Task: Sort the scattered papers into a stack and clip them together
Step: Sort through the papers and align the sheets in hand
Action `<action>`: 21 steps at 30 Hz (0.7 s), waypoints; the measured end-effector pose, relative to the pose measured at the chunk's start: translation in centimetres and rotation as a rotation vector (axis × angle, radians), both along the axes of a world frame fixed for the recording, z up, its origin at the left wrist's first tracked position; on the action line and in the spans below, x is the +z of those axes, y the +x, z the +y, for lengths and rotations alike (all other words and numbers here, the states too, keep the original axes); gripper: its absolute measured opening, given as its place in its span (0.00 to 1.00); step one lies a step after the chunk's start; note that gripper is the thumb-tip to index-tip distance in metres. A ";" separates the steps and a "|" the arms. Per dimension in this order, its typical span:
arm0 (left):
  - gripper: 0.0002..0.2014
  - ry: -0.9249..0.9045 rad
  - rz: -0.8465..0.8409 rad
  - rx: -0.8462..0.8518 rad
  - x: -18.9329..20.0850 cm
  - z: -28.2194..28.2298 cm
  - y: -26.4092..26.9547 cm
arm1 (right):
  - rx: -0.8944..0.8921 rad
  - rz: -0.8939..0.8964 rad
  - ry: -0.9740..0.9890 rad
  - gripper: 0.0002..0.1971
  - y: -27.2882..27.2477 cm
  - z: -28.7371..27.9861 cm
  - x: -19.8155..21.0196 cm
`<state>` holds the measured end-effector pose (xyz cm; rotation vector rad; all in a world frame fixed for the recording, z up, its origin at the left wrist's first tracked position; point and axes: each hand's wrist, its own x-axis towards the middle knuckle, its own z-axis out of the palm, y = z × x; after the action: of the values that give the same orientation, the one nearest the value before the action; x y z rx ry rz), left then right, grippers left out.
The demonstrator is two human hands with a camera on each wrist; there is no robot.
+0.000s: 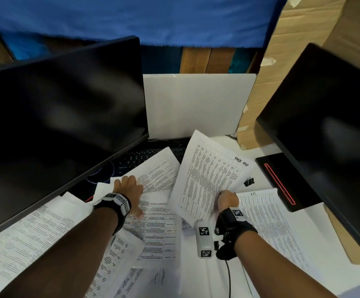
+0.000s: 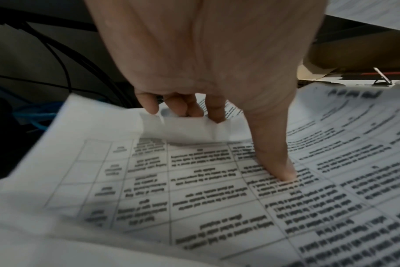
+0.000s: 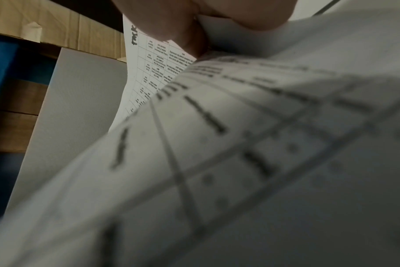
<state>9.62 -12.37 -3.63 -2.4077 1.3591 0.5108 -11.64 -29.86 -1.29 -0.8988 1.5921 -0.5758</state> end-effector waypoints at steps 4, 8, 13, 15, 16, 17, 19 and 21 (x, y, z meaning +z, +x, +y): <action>0.09 -0.198 -0.035 -0.056 0.3 0.0 -0.2 | 0.006 -0.015 0.055 0.04 -0.6 -0.2 0.3; 0.08 -0.378 0.127 0.070 2.0 0.0 0.0 | 0.029 -0.055 -0.003 0.02 -0.6 -0.1 0.2; 0.06 -0.732 0.392 0.510 4.9 0.5 1.5 | 0.065 -0.150 -0.110 0.16 -0.4 0.3 0.6; 0.05 -0.916 0.505 0.653 5.5 0.5 1.8 | 0.128 -0.151 -0.158 0.16 0.0 0.5 0.8; 0.05 -0.983 0.571 0.699 5.8 0.5 1.7 | 0.155 -0.149 -0.178 0.14 0.3 0.6 1.1; 0.06 -1.034 0.637 0.730 6.1 0.4 1.3 | 0.185 -0.152 -0.201 0.13 0.7 0.9 1.5; 0.07 -1.125 0.756 0.770 6.8 0.2 0.3 | 0.239 -0.173 -0.208 0.15 1.5 1.5 2.1; 0.07 -1.178 0.860 0.835 7.2 0.3 -0.5 | 0.302 -0.201 -0.196 0.17 2.4 2.1 2.6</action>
<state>9.15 -12.08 3.59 -4.0697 0.8687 1.3607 -9.22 -27.73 1.32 -1.1653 1.2055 -0.5926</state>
